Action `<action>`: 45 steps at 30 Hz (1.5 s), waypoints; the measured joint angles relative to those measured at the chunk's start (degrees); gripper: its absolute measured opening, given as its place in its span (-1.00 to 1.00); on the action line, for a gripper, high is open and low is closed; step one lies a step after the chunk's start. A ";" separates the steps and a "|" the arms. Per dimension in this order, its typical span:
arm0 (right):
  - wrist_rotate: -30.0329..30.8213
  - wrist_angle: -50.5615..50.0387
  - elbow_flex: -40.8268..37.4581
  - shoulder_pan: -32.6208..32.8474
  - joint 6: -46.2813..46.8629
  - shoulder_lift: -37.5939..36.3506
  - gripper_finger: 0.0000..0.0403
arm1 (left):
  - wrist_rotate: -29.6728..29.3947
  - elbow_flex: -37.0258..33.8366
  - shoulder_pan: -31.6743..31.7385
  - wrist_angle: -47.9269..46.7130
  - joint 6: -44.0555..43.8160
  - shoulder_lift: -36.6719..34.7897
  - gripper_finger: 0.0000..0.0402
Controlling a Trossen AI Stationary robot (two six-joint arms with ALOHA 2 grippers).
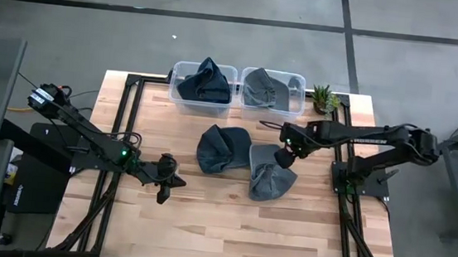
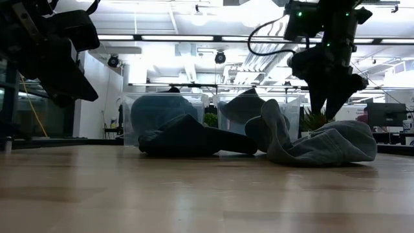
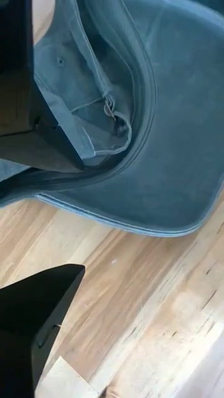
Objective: Pick and place caps into container
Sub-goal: Put the gray cap into the right transparent container
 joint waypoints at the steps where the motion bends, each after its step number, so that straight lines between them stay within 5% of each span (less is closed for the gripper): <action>1: 0.00 0.06 0.00 -0.08 0.00 0.46 0.24 | -0.02 0.00 0.00 0.00 0.04 0.00 -1.00; 11: 0.48 1.48 0.00 -0.31 -0.26 3.83 0.24 | -0.02 0.00 -0.02 -0.04 0.06 0.00 -1.00; 31: -11.01 22.48 -13.75 -5.73 -1.37 3.70 0.23 | 0.02 0.00 0.00 -0.28 0.06 0.00 -1.00; 45: -12.32 24.26 -14.03 -8.28 -4.11 3.70 -0.18 | 0.04 0.00 0.00 -0.27 -0.37 0.00 -1.00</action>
